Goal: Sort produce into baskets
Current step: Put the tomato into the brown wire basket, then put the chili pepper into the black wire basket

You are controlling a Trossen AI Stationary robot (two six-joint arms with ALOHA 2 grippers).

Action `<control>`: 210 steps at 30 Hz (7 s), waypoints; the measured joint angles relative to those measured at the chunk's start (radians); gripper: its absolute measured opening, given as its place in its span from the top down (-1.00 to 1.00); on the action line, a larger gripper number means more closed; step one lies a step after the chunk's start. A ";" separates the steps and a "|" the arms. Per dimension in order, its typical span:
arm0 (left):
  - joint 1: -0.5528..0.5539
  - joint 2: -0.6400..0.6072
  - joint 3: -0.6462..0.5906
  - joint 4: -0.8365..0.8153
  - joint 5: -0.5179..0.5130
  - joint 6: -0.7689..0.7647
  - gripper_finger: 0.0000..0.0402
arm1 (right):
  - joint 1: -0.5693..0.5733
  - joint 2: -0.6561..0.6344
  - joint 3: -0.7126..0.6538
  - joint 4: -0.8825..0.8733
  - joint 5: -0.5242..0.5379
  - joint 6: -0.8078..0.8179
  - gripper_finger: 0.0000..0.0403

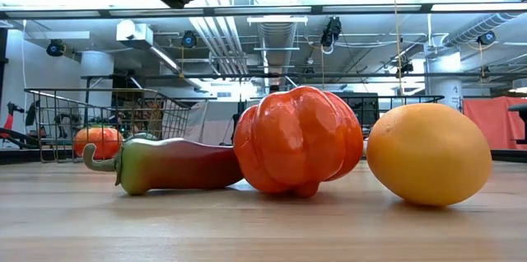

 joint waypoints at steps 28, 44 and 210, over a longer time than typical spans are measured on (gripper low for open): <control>0.018 -0.162 -0.017 -0.214 -0.156 -0.036 -0.28 | -0.016 -0.114 0.002 -0.237 0.192 0.111 -0.79; 0.434 -0.387 0.403 -1.711 -0.235 -0.607 -0.28 | -0.016 -0.173 0.002 -0.334 0.239 0.159 -0.79; -0.042 0.179 0.374 -1.059 0.160 -0.526 -0.44 | 0.077 -0.161 -0.030 -0.938 -0.129 0.719 -0.79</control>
